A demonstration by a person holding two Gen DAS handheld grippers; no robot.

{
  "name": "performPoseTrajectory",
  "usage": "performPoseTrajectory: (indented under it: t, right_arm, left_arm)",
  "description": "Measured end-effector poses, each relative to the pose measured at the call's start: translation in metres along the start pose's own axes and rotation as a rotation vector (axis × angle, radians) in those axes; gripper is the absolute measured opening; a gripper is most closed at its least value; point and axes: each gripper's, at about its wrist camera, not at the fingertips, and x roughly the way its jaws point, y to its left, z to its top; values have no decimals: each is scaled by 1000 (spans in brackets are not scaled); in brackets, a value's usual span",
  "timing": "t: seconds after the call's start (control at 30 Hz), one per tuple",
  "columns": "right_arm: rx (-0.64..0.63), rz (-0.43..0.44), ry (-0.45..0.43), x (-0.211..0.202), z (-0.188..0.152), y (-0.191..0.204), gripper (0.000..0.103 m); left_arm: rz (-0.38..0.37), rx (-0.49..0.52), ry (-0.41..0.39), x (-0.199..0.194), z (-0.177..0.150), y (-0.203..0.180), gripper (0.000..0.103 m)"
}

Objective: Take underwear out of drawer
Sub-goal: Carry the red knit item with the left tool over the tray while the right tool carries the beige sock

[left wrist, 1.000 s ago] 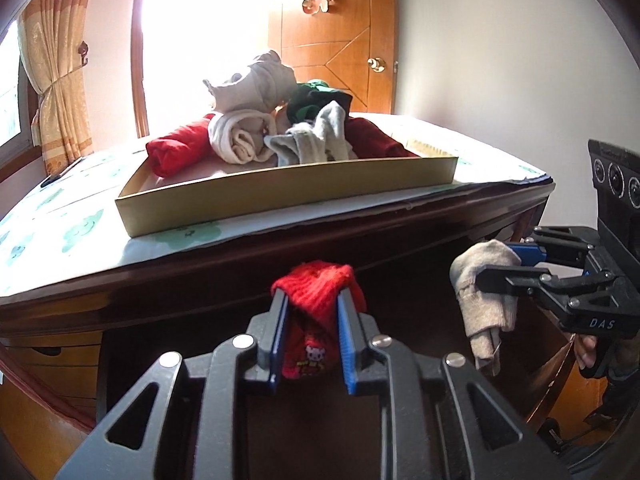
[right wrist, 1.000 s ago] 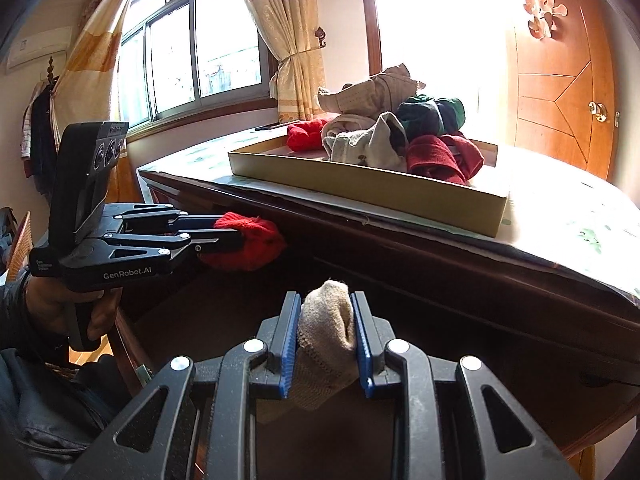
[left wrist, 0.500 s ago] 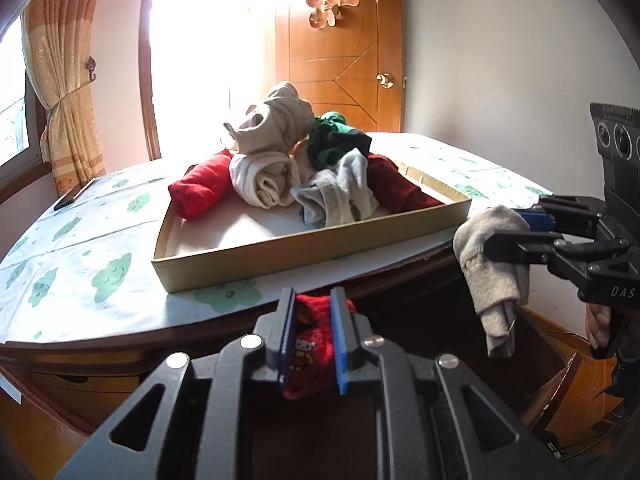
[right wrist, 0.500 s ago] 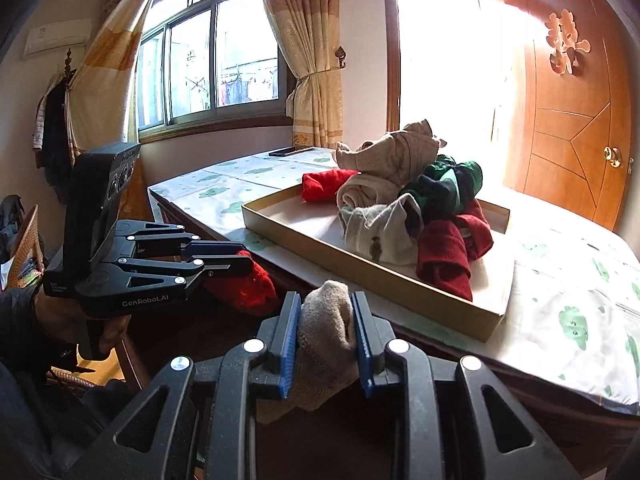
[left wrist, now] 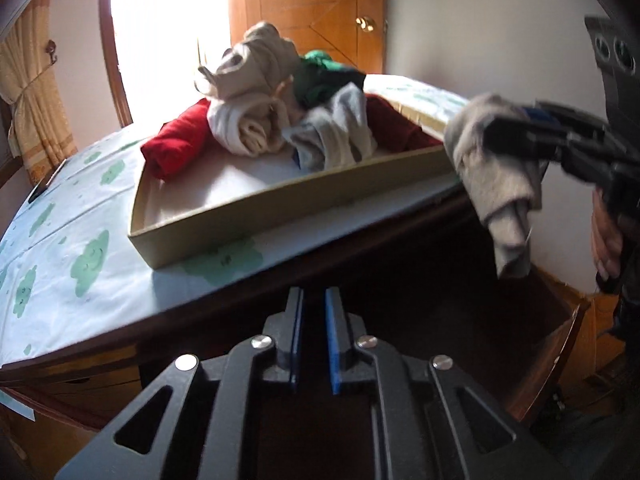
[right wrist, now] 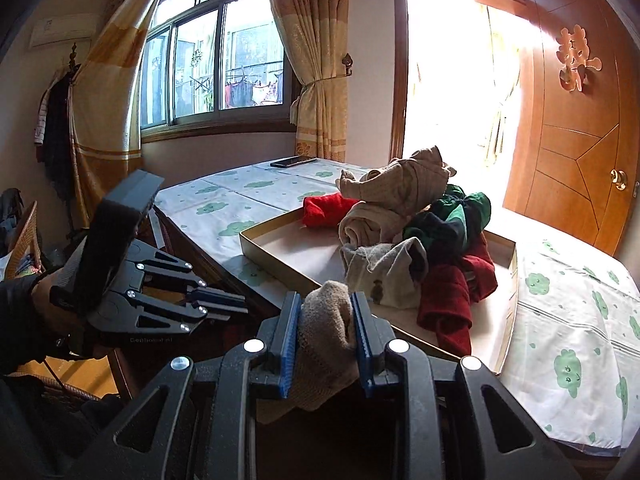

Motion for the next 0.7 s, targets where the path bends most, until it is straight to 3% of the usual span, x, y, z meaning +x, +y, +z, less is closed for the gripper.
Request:
performPoseTrajectory:
  t: [0.07, 0.1, 0.37, 0.53, 0.7]
  right_arm:
    - [2, 3, 5, 0, -4, 0, 28]
    - [4, 5, 9, 1, -6, -1, 28]
    - [13, 12, 26, 5, -18, 0, 28]
    - [-4, 16, 35, 9, -23, 5, 29]
    - [-6, 32, 32, 13, -24, 10, 29]
  left_arm:
    - [49, 45, 62, 13, -11, -2, 47]
    - [75, 56, 71, 16, -15, -1, 50]
    - [153, 56, 197, 38, -32, 25, 50]
    - [133, 56, 249, 45, -48, 29, 50]
    - [76, 31, 298, 63, -41, 24, 50]
